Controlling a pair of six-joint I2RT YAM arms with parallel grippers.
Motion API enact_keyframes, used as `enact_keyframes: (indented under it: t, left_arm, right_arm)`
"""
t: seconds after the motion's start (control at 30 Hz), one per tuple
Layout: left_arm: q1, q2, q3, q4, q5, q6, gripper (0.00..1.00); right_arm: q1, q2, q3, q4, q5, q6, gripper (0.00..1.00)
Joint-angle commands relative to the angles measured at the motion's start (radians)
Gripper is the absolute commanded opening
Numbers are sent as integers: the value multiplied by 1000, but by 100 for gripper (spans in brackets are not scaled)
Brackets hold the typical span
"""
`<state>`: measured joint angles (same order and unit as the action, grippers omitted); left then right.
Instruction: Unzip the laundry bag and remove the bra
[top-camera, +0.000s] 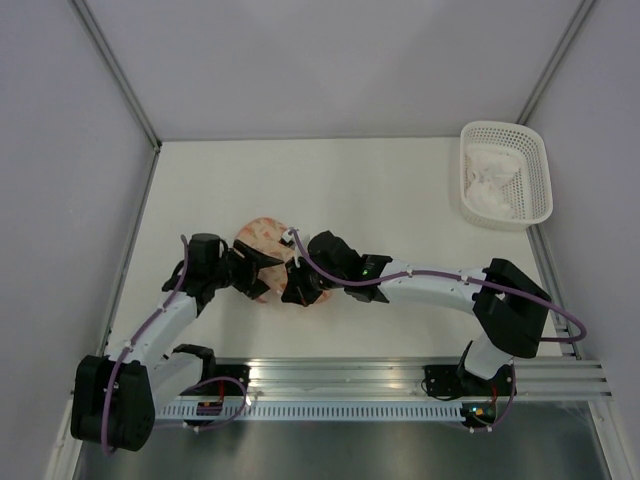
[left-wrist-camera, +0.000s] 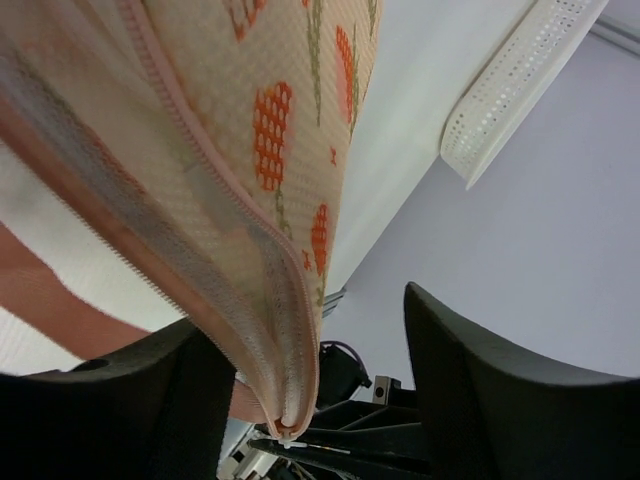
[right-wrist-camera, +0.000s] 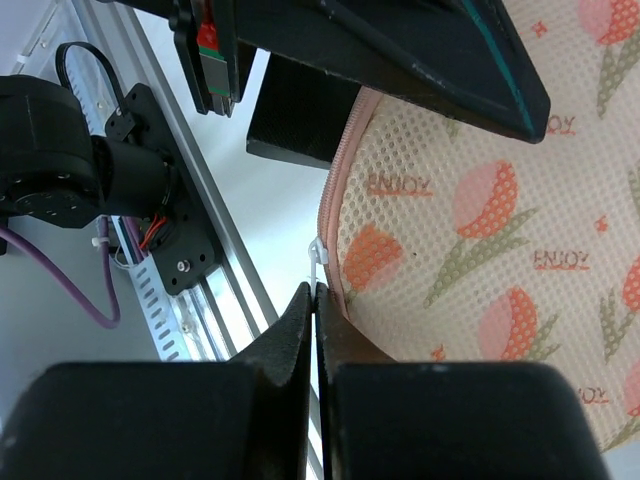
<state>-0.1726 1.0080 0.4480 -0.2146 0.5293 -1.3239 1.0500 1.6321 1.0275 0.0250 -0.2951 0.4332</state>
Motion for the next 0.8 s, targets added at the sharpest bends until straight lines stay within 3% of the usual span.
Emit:
enact_keyframes:
  t: [0.0, 0.03, 0.13, 0.3, 0.77]
  left_arm:
    - [-4, 0, 52, 72, 6, -28, 66]
    - [-4, 0, 54, 73, 5, -26, 52]
    - [-4, 4, 63, 73, 5, -26, 28]
    - [-4, 29, 83, 69, 14, -8, 4]
    - [38, 290, 326, -92, 104, 376, 2]
  right_arm:
    - [5, -34, 26, 7, 16, -28, 1]
    - [5, -40, 23, 6, 23, -28, 0]
    - [5, -44, 25, -3, 34, -31, 0]
    - [5, -51, 22, -22, 62, -36, 1]
    - [5, -121, 2, -235, 324, -67, 0]
